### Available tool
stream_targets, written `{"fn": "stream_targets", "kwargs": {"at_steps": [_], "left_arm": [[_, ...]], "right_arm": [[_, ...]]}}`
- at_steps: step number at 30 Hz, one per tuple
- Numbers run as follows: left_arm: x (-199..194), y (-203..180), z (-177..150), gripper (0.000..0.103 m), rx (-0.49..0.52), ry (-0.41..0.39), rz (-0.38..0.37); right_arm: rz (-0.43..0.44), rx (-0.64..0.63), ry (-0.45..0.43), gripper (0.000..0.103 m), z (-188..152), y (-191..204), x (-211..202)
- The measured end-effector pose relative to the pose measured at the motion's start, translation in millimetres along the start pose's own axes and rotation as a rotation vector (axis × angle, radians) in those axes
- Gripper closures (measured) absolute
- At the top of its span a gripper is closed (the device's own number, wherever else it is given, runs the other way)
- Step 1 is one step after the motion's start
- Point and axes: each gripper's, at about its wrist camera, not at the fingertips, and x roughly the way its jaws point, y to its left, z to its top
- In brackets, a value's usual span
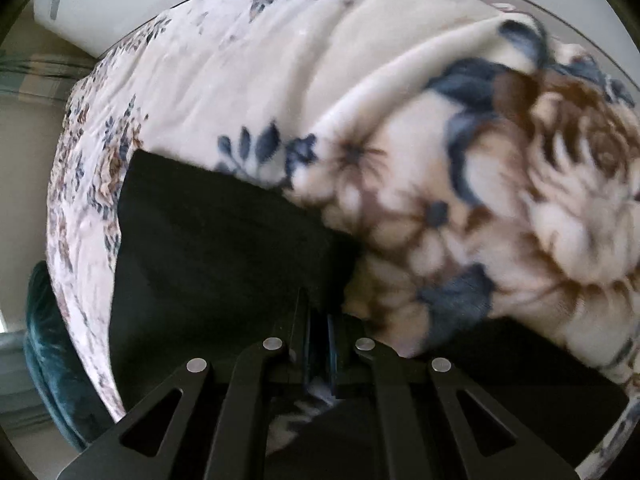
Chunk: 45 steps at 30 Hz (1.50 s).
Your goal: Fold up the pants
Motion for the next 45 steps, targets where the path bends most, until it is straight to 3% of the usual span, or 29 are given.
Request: {"fn": "stream_targets", "kwargs": {"at_steps": [2,3,6,7,9,10,12,14,16,19,21,23,25,26,27,29,30,32,34,37,38,39,40,42,45], "left_arm": [[-2,10,-1,0.063,-0.02,0.003,0.004],[-4,15,-1,0.063,-0.029,0.003,0.004],[0,40,15,0.063,-0.057,-0.001,-0.009],[0,45,19,0.063,-0.064,-0.001,-0.014],[-3,45,21,0.063,-0.09,-0.001,-0.027],[-6,42,26,0.064,-0.104,0.009,-0.047],[-10,35,40,0.063,-0.11,0.016,-0.083],[-14,8,58,0.063,-0.082,0.001,-0.079],[-15,-19,74,0.063,-0.053,-0.007,-0.075],[-14,-50,94,0.063,-0.027,-0.023,-0.048],[-13,-66,105,0.063,-0.026,-0.029,-0.04],[-16,-78,115,0.063,-0.03,-0.033,-0.041],[-14,-88,124,0.063,-0.027,-0.035,-0.037],[-12,-95,128,0.063,-0.02,-0.037,-0.033],[-12,-95,128,0.063,-0.011,-0.04,-0.029],[-11,-96,141,0.063,0.008,-0.04,-0.022],[-8,-98,140,0.063,0.015,-0.045,-0.005],[4,-89,140,0.063,0.026,-0.054,0.014],[-4,-96,142,0.063,0.042,-0.058,0.013],[-40,-109,126,0.064,0.074,-0.109,-0.003],[-53,-113,119,0.063,0.084,-0.134,-0.01],[-67,-118,109,0.063,0.093,-0.156,-0.022],[-83,-125,93,0.063,0.113,-0.177,-0.041],[-100,-144,61,0.063,0.151,-0.2,-0.068],[-100,-159,12,0.055,0.184,-0.205,-0.074]], "right_arm": [[-0.027,-0.054,0.06,0.095,1,9,10],[-0.075,-0.098,0.079,0.09,2,17,8],[-0.193,-0.24,0.059,0.08,-1,45,-19],[-0.203,-0.276,0.026,0.072,-3,55,-32],[-0.2,-0.32,-0.032,0.02,-3,75,-54],[-0.188,-0.331,-0.06,0.014,-1,86,-60],[-0.166,-0.379,-0.101,0.013,9,114,-64],[-0.158,-0.437,-0.087,0.013,35,152,-41],[-0.187,-0.504,-0.006,0.013,66,194,5],[-0.233,-0.616,0.144,0.014,102,221,68],[-0.202,-0.652,0.231,0.014,117,228,99],[-0.097,-0.683,0.298,0.017,115,231,109],[-0.114,-0.801,0.257,0.044,98,239,105],[-0.128,-0.832,0.225,0.069,91,240,100],[-0.118,-0.847,0.186,0.076,87,241,91],[-0.131,-0.877,0.099,0.077,87,242,79],[-0.133,-0.838,0.078,0.077,95,238,78],[-0.119,-0.729,0.192,0.077,106,227,95],[-0.128,-0.761,0.205,0.069,101,232,90],[-0.007,-0.767,0.217,0.051,94,224,41],[0.029,-0.771,0.19,0.04,91,214,18],[0.043,-0.776,0.16,0.027,88,200,-7],[0.04,-0.777,0.152,0.023,84,185,-24],[-0.004,-0.762,0.196,0.022,65,140,-46],[-0.047,-0.725,0.305,0.022,32,88,-40]]}}
